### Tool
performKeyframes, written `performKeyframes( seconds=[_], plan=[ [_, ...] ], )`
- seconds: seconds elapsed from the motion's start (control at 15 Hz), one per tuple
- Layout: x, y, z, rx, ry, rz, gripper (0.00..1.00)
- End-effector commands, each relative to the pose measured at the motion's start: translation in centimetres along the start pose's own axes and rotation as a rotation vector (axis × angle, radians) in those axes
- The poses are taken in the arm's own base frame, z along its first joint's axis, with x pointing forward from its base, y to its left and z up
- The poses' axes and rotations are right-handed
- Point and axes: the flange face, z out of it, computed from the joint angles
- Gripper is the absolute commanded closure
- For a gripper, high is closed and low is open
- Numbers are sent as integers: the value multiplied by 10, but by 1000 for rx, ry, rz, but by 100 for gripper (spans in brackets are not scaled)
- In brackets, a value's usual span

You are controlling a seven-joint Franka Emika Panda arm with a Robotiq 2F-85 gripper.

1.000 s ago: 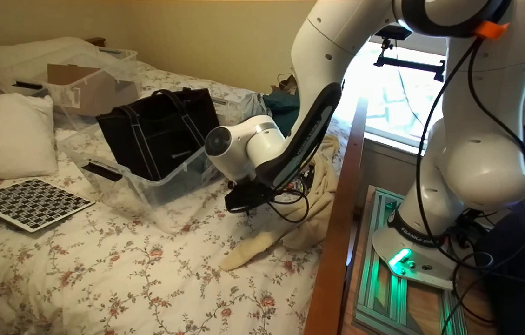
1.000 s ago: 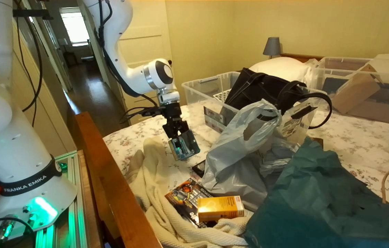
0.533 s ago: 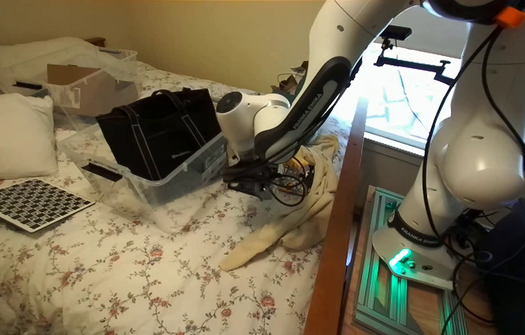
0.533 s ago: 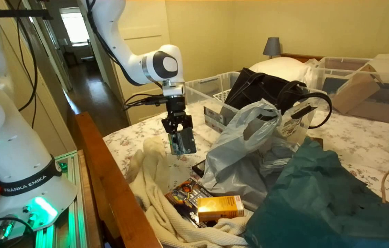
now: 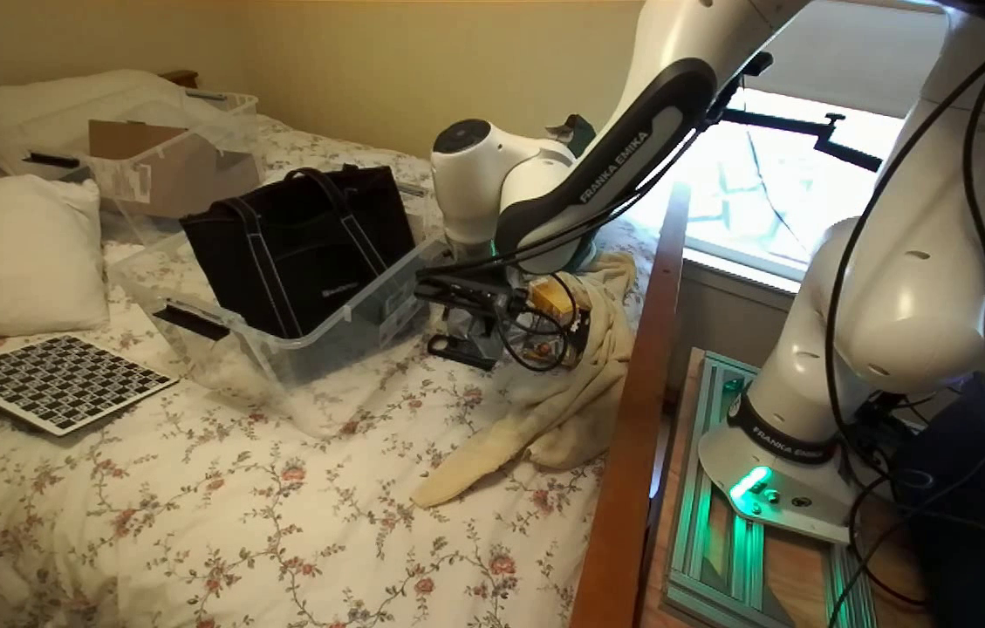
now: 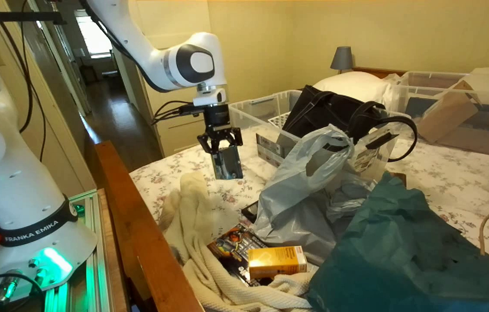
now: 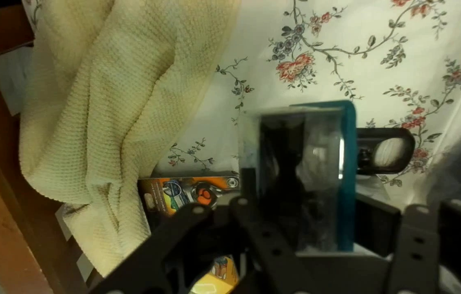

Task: Put the black box into the black bag

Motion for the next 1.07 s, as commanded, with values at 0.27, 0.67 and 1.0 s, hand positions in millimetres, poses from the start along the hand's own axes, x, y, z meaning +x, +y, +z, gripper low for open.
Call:
performKeyframes(
  seconds=[0.27, 0.67, 1.0],
  plan=[
    [20, 43, -65, 141, -51, 150, 86],
    [44, 36, -115, 256, -72, 161, 86],
    [44, 35, -111, 240, -51, 159, 61]
  ],
)
